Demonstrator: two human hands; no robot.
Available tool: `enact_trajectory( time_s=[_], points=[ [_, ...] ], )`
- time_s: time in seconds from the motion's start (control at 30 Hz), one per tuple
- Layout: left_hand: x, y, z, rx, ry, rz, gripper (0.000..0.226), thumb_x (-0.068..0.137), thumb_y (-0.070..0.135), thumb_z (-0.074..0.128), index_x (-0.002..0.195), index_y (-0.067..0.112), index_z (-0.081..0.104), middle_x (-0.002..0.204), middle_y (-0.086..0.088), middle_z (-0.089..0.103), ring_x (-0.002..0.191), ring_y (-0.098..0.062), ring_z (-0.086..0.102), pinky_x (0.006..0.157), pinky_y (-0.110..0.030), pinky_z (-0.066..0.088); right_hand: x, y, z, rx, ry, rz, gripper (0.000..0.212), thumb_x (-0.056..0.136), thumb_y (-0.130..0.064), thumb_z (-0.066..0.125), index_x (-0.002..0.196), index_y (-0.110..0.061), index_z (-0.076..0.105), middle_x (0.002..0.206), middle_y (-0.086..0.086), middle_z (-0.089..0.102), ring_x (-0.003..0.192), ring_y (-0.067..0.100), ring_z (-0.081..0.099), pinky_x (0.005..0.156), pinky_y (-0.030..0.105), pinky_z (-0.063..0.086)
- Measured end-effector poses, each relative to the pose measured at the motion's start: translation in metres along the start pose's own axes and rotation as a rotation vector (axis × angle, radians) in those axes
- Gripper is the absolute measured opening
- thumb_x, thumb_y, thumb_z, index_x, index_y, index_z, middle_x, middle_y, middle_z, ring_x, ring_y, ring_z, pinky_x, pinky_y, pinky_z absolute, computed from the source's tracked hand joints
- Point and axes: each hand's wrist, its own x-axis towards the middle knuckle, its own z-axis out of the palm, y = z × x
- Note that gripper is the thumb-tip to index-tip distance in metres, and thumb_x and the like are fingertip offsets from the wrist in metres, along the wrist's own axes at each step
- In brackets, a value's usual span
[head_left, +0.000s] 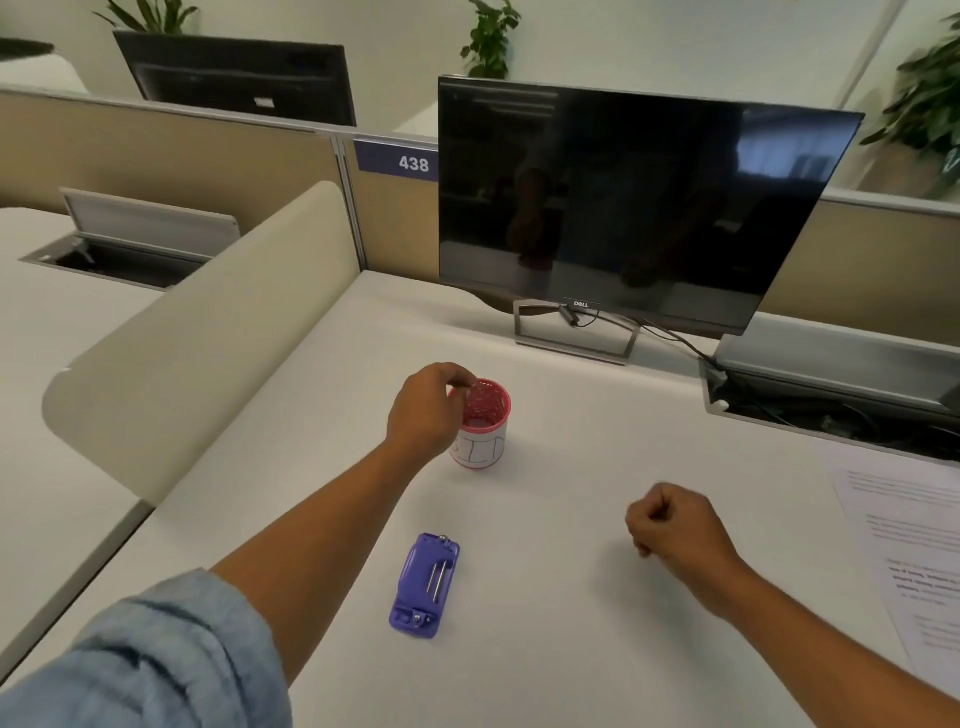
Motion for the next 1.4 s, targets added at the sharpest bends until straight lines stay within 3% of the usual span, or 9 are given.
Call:
enact_trajectory(
  time_s=[0.1,0.17,0.27,0.43,0.6,0.8,0.9,1.1,1.4],
  points=[
    [-0.002,-0.011,-0.003,-0.043,0.050,0.010,0.013,0.092,0.017,0.065,0.100,0.024,0.072,0.105,0.005,0.071,0.070,-0.007,0.060,0.071,-0.025,0.050,0.021,-0.037,0.015,0.005,-0.040,-0.094,0.024,0.072,0.015,0.062,0.063,-0.006,0.057,0.056,0.002,0.068,0.045,0.010,0.059,0.047,0.021,0.050],
    [-0.005,-0.020,-0.002,-0.044,0.028,0.027,0.012,0.091,0.018,0.067,0.101,0.022,0.073,0.104,0.004,0.072,0.065,-0.003,0.057,0.068,-0.024,0.047,0.033,-0.058,0.027,-0.007,-0.063,-0.148,0.023,0.072,0.013,0.064,0.063,-0.007,0.059,0.058,0.003,0.069,0.047,0.012,0.061,0.048,0.024,0.051],
    [-0.005,-0.021,0.001,-0.047,0.013,0.039,0.012,0.091,0.019,0.067,0.101,0.021,0.073,0.105,0.001,0.073,0.065,-0.004,0.056,0.070,-0.025,0.048,0.051,-0.084,0.047,-0.055,-0.099,-0.203,0.017,0.073,0.008,0.065,0.066,-0.007,0.060,0.055,0.000,0.069,0.047,0.011,0.062,0.049,0.023,0.052],
    [0.000,-0.006,0.008,0.012,-0.009,0.054,0.005,0.088,0.024,0.071,0.091,0.022,0.068,0.102,-0.003,0.073,0.089,-0.018,0.065,0.077,-0.029,0.055,0.074,-0.112,0.077,-0.168,-0.149,-0.241,0.007,0.076,0.001,0.067,0.073,-0.005,0.064,0.059,0.002,0.070,0.049,0.009,0.066,0.052,0.029,0.058],
    [0.001,-0.009,0.014,0.024,0.003,0.086,0.013,0.087,0.030,0.071,0.093,0.020,0.068,0.098,-0.001,0.071,0.081,-0.014,0.059,0.070,-0.022,0.047,0.089,-0.120,0.089,-0.234,-0.145,-0.246,0.005,0.077,0.000,0.067,0.078,-0.004,0.067,0.067,0.008,0.071,0.051,0.008,0.067,0.052,0.023,0.057],
    [-0.015,-0.050,0.010,-0.060,0.225,0.043,0.014,0.091,0.037,0.065,0.097,0.025,0.064,0.090,0.013,0.061,0.071,-0.007,0.059,0.059,-0.016,0.040,0.094,-0.116,0.094,-0.218,-0.190,-0.212,0.013,0.083,0.003,0.063,0.075,-0.005,0.067,0.065,0.008,0.070,0.049,0.008,0.066,0.055,0.023,0.057],
    [-0.032,-0.086,0.015,0.016,0.230,-0.067,0.020,0.091,0.038,0.063,0.106,0.024,0.063,0.097,0.010,0.064,0.085,-0.014,0.064,0.069,-0.026,0.048,0.096,-0.119,0.097,-0.172,-0.222,-0.199,0.016,0.086,0.005,0.061,0.075,-0.005,0.067,0.067,0.011,0.070,0.051,0.008,0.068,0.056,0.021,0.056],
    [-0.055,-0.135,0.028,0.339,0.065,0.071,0.039,0.093,0.041,0.059,0.119,0.012,0.063,0.134,-0.006,0.062,0.128,-0.027,0.053,0.105,-0.041,0.039,0.106,-0.123,0.102,-0.261,-0.209,-0.232,0.015,0.090,0.001,0.062,0.079,-0.006,0.069,0.070,0.010,0.072,0.054,0.007,0.070,0.057,0.020,0.058],
    [-0.055,-0.133,0.030,0.363,0.090,0.077,0.038,0.094,0.042,0.055,0.118,0.012,0.061,0.132,-0.006,0.062,0.125,-0.028,0.054,0.105,-0.042,0.042,0.109,-0.115,0.108,-0.291,-0.116,-0.229,0.020,0.093,0.000,0.060,0.097,-0.011,0.076,0.075,0.004,0.074,0.059,0.007,0.069,0.049,0.014,0.051]
  ],
)
